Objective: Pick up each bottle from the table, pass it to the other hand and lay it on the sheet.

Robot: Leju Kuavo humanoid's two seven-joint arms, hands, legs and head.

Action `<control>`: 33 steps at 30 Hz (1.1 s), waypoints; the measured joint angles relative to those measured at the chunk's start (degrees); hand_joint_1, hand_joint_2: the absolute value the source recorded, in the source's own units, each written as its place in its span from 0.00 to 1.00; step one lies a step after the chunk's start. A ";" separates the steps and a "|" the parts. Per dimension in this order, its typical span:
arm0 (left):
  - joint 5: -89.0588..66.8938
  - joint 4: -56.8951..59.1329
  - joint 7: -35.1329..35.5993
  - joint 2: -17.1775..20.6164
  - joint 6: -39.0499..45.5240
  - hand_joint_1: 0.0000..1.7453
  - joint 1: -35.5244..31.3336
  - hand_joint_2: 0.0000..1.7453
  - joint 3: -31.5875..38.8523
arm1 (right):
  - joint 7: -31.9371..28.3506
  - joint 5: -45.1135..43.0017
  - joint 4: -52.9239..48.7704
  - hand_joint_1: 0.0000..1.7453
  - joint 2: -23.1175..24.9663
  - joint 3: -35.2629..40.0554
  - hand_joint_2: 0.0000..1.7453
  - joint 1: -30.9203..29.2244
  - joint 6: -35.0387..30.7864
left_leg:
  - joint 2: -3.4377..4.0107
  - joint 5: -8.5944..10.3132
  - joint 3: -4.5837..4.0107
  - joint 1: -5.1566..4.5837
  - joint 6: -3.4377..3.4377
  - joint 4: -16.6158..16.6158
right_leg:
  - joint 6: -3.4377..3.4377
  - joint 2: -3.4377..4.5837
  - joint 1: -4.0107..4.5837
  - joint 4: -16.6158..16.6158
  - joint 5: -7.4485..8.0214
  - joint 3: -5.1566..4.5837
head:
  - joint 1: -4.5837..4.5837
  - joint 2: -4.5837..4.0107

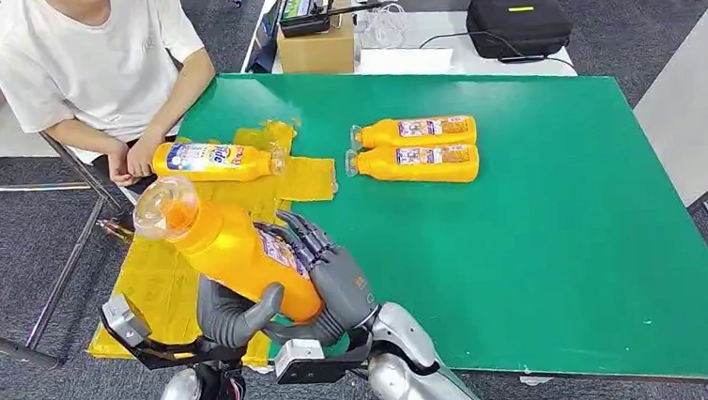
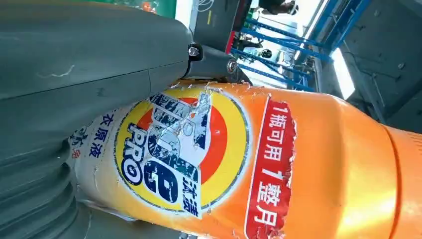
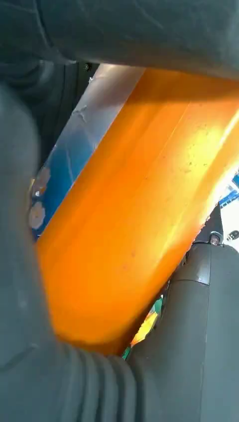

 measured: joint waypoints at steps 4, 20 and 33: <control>0.04 0.11 0.00 -0.02 0.39 1.00 -0.07 1.00 -0.02 | -0.24 0.66 0.02 0.00 0.00 0.00 0.00 0.17 -2.78 | 0.00 0.00 0.00 0.00 0.00 0.00 | 0.00 0.00 0.00 0.00 0.00 0.00 | 0.00 0.00; -49.49 10.78 -0.59 6.17 35.41 1.00 -5.02 1.00 7.65 | -3.83 -4.68 -7.65 0.00 -0.13 0.26 0.00 5.62 -10.45 | 0.00 0.02 -0.03 0.04 0.00 -0.01 | 0.00 0.00 0.02 0.03 0.00 -0.02 | 0.00 0.00; -64.31 29.38 8.86 11.80 35.45 1.00 -15.39 1.00 10.97 | -7.41 -10.58 -7.58 0.00 0.15 0.20 0.00 7.61 -8.54 | 0.04 0.02 0.10 0.04 -0.01 -0.01 | -0.01 0.00 0.02 0.07 0.00 0.07 | 0.00 0.00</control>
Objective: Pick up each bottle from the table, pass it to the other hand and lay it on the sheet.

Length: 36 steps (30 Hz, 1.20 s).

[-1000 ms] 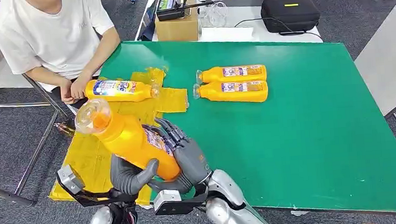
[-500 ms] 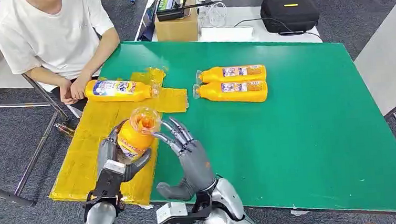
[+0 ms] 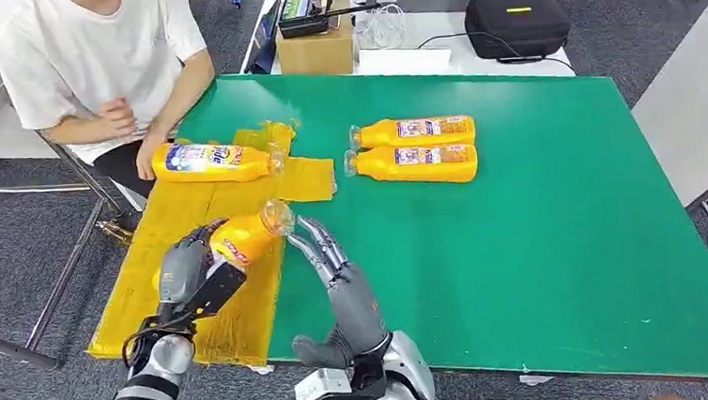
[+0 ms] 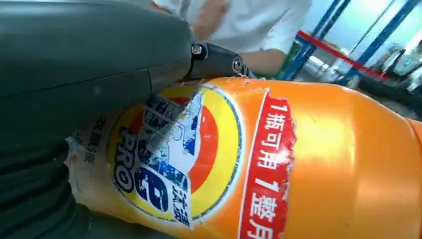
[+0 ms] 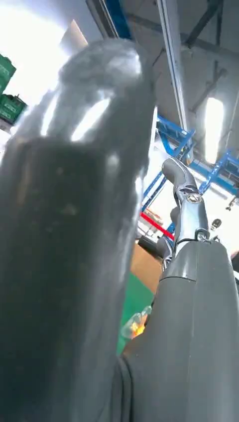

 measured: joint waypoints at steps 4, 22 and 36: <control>-6.91 8.94 5.53 1.86 -1.33 1.00 -6.32 1.00 -0.52 | -0.39 -0.98 0.00 0.00 0.11 0.00 0.00 0.02 0.48 | -0.06 0.03 0.20 0.00 -0.04 -0.01 | -0.01 -0.03 -0.01 0.13 0.00 0.20 | 0.02 0.00; -1.55 18.51 -1.32 3.63 -18.77 0.00 -13.55 1.00 -4.74 | -3.69 -4.20 1.71 0.00 1.03 -0.26 0.00 -1.42 1.42 | -0.13 0.14 0.30 -0.06 -0.14 -0.01 | -0.02 -0.09 -0.08 0.30 -0.01 0.31 | 0.02 0.00; 29.12 8.05 -9.29 1.13 -31.04 0.00 -5.74 1.00 -2.47 | -4.63 -4.63 3.50 0.00 1.49 -0.33 0.00 -1.86 0.35 | -0.01 0.14 0.23 -0.07 -0.14 0.01 | -0.02 0.02 -0.07 0.28 -0.01 0.09 | 0.02 0.00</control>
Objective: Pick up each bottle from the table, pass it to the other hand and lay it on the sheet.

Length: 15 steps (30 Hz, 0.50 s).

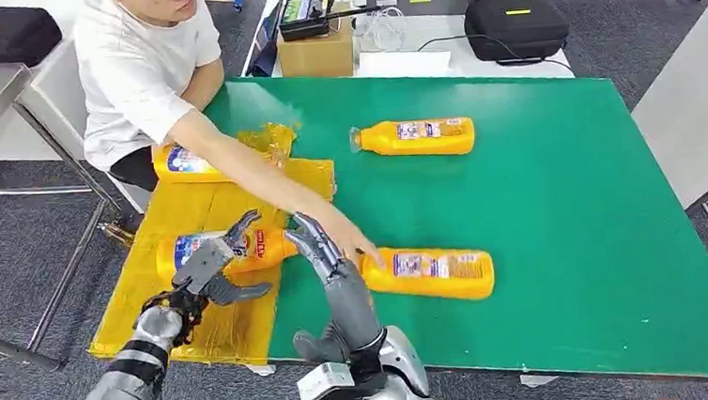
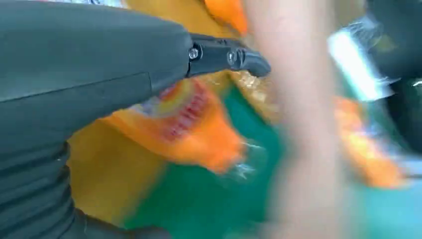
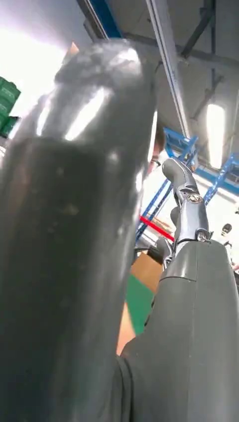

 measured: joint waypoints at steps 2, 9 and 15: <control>11.28 -6.67 -0.15 -2.54 0.66 0.00 3.99 1.00 1.40 | 0.70 1.68 0.11 0.00 -0.20 0.00 0.00 0.01 -1.44 | -0.02 0.00 -0.13 -0.01 0.00 0.01 | 0.00 -0.02 0.00 -0.03 0.00 -0.08 | 0.00 0.00; 28.26 -29.65 -5.18 -11.69 10.30 0.00 15.71 1.00 2.66 | 4.50 -0.74 -3.83 0.00 -1.55 -2.76 0.00 1.98 3.57 | -0.04 -0.06 -0.40 -0.01 0.03 0.01 | 0.01 -0.03 0.01 -0.08 -0.01 -0.37 | 0.00 0.00; 29.90 -36.21 -6.54 -13.46 10.45 0.00 18.24 1.00 1.57 | 6.85 6.17 -4.79 0.00 -2.65 -4.70 0.00 2.62 0.68 | -0.02 -0.05 -0.37 0.02 0.02 0.01 | 0.00 -0.02 0.04 -0.07 0.00 -0.36 | -0.02 0.00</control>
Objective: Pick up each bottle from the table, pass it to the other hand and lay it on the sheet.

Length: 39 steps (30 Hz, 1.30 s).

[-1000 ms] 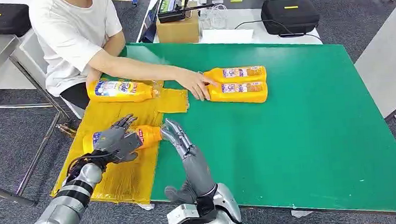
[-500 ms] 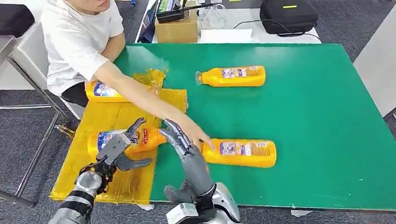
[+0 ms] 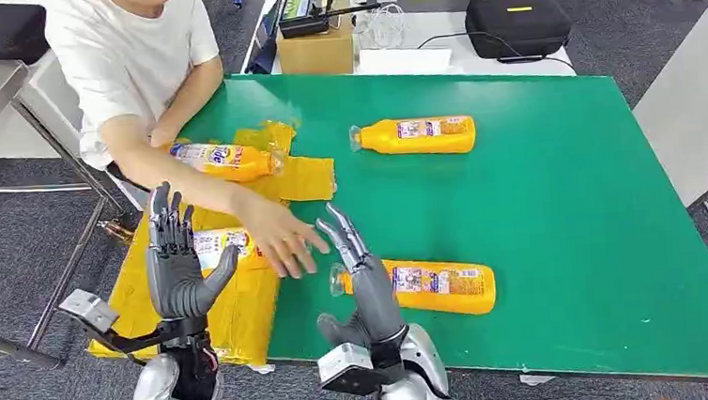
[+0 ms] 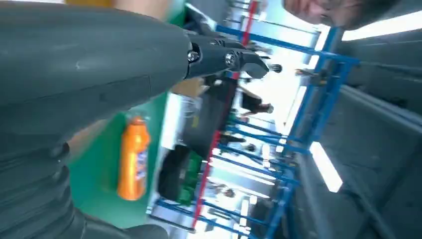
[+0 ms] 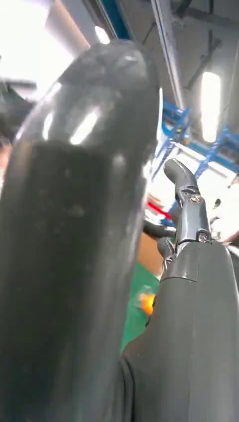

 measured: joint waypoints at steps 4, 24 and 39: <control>0.04 -2.96 -0.85 -0.44 0.65 0.00 1.18 1.00 0.04 | 4.47 10.46 -0.09 0.00 -2.16 -1.11 1.00 0.37 -3.80 | -0.01 0.01 0.00 0.00 0.00 0.00 | 0.00 0.00 -0.01 0.00 0.00 0.03 | 0.00 0.00; -6.12 -13.13 -4.28 -1.99 7.72 0.00 8.70 1.00 4.26 | 25.61 35.07 -4.26 0.00 -18.75 -19.67 1.00 7.57 7.15 | -0.04 -0.05 -0.06 -0.03 0.06 0.01 | 0.01 -0.05 -0.02 -0.12 0.01 0.05 | -0.02 0.00; -6.21 -10.51 -3.76 -1.97 7.08 0.00 6.88 1.00 3.17 | 17.68 24.27 10.57 0.00 -18.80 -21.86 1.00 -0.14 12.29 | -0.05 -0.04 -0.05 -0.03 0.06 0.01 | 0.01 -0.05 -0.02 -0.12 0.01 0.06 | 0.00 0.00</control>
